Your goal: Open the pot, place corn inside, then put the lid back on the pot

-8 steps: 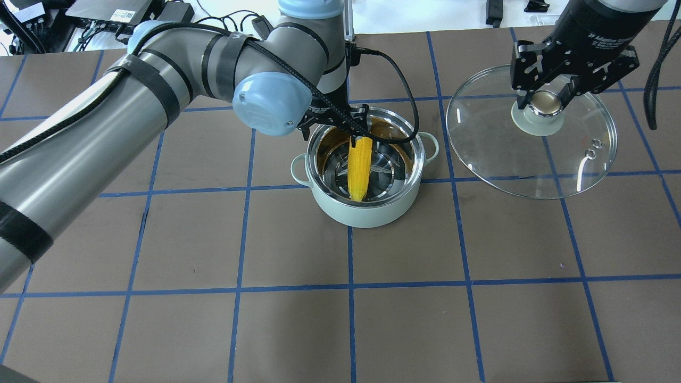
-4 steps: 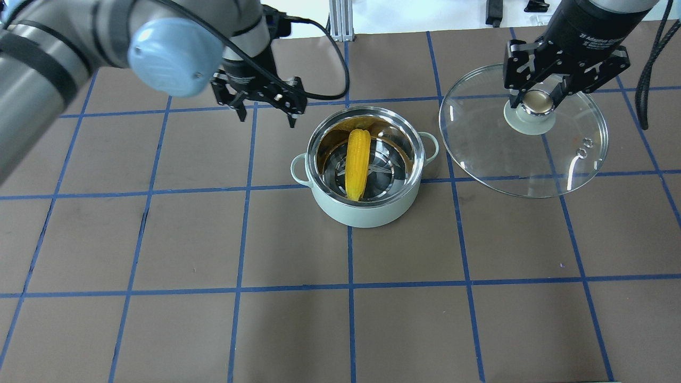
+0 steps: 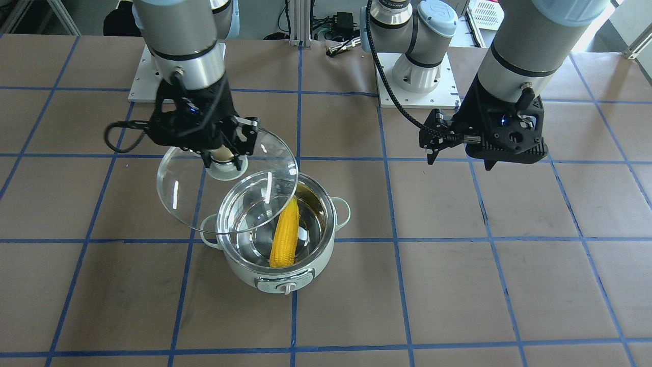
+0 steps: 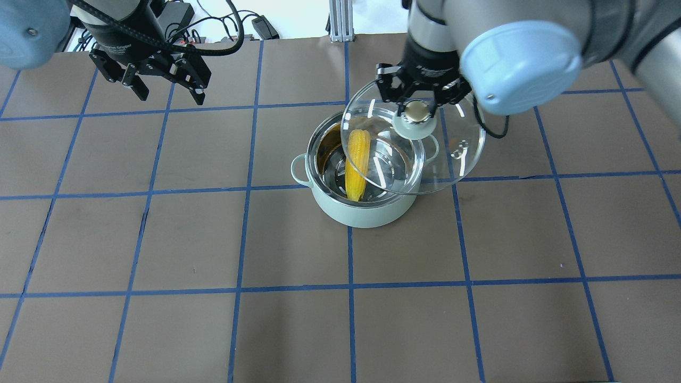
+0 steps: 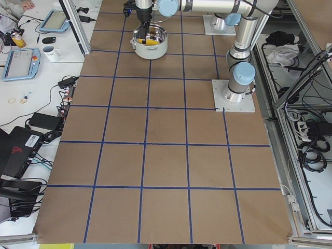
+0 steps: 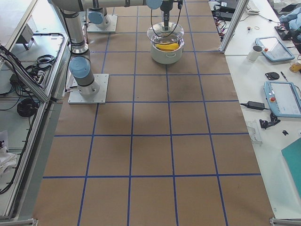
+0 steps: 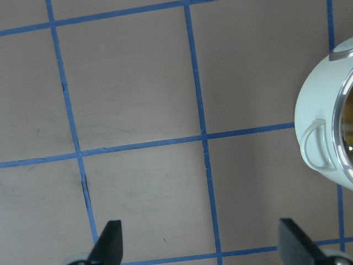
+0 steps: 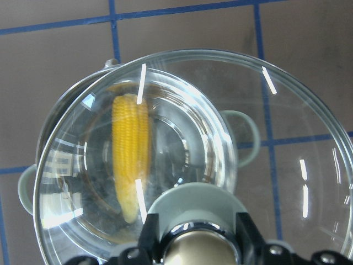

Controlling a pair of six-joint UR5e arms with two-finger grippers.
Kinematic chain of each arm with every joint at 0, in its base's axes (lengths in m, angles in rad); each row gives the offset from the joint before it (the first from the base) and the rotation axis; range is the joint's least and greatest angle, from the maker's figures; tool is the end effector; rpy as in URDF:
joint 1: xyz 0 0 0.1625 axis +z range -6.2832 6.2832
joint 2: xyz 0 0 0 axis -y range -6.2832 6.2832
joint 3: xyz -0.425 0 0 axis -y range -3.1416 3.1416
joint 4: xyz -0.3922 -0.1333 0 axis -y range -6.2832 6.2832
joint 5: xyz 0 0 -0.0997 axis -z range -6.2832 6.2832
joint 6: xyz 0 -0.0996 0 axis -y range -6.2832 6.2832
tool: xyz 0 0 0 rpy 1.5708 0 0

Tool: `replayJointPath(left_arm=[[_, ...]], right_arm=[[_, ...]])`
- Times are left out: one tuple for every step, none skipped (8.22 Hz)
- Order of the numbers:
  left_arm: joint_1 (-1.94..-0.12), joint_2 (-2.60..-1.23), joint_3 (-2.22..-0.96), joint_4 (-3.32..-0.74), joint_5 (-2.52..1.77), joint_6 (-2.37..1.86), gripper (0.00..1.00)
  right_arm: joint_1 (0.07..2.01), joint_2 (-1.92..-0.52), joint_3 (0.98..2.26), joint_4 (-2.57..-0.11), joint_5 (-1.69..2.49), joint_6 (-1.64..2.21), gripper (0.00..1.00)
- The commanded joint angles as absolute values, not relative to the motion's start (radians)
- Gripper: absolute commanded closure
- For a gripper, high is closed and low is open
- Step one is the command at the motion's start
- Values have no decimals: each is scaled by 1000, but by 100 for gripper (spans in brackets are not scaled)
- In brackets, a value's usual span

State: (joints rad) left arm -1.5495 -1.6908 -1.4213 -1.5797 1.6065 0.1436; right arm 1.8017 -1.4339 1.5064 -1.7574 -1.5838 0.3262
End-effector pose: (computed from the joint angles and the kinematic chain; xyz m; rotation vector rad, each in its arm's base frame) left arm -0.1181 -0.5473 0.4985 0.1891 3.0984 -0.0273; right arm 0.2566 -0.5145 0.4675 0.1497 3.1141 -0.1768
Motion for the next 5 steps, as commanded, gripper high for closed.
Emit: replayJointPath(left_arm=[[-1554,-1672,-1427,-1595,1626,120,0],[-1555,-1671,-1430,-1601,1628,79,0],[-1555,-1669,-1430,-1601,1628,75,0],[-1555,-1667,-1428,-1600,1625,75,0],[-1555,-1666,-1428,-1600,1624,75,0]], right_arm=[[1931,-1269,1506,-1959,-1588,469,100],[1928,-1266,1506,-1959,-1589,459,100],[1916,-1264,1506,-1959,-1592,454,100],[1881,-1264,1508,-1959,-1588,424,100],[1850,-1266,1509,-1951,-1563,419,100]])
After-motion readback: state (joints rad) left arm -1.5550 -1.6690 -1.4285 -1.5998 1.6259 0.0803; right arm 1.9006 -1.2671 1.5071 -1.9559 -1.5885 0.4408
